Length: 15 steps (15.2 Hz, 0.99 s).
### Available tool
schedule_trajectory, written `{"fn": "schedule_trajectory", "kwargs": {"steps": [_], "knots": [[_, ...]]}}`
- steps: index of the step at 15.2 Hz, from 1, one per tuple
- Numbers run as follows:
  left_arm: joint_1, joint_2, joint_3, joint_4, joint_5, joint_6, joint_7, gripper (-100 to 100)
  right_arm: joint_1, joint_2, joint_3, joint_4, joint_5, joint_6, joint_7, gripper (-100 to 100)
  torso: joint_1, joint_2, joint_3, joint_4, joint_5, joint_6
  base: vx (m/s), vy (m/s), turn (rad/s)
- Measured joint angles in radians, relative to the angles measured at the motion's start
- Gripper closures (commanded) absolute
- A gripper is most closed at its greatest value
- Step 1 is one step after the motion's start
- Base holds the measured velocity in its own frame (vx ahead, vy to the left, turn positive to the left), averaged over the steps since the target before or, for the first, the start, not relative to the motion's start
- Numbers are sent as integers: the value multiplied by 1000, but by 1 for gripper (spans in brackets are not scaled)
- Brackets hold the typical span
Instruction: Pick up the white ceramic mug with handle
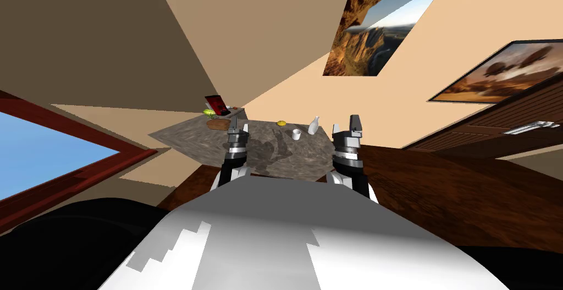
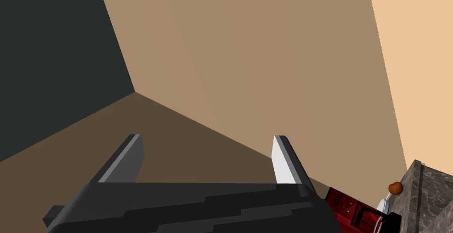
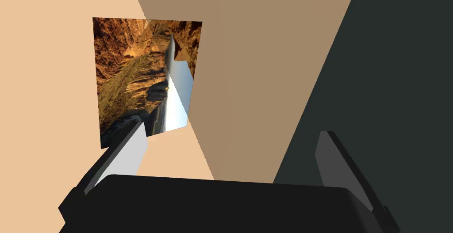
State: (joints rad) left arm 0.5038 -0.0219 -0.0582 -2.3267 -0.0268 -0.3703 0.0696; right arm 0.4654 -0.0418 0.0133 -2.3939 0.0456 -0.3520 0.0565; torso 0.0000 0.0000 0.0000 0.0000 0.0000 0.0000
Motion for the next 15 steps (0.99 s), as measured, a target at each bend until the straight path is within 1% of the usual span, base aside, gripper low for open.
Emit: {"fn": "schedule_trajectory", "kwargs": {"steps": [7,15], "knots": [[0,0,0,0,0,0,0,0,-28,-120,-5,45,38,-30,-21,-100,0,3,2,1,0,0,-37,3,72],[0,0,0,0,0,0,0,0,-75,-277,-11,125,103,-80,-58,-100,0,3,2,1,0,0,-42,4,96]]}}
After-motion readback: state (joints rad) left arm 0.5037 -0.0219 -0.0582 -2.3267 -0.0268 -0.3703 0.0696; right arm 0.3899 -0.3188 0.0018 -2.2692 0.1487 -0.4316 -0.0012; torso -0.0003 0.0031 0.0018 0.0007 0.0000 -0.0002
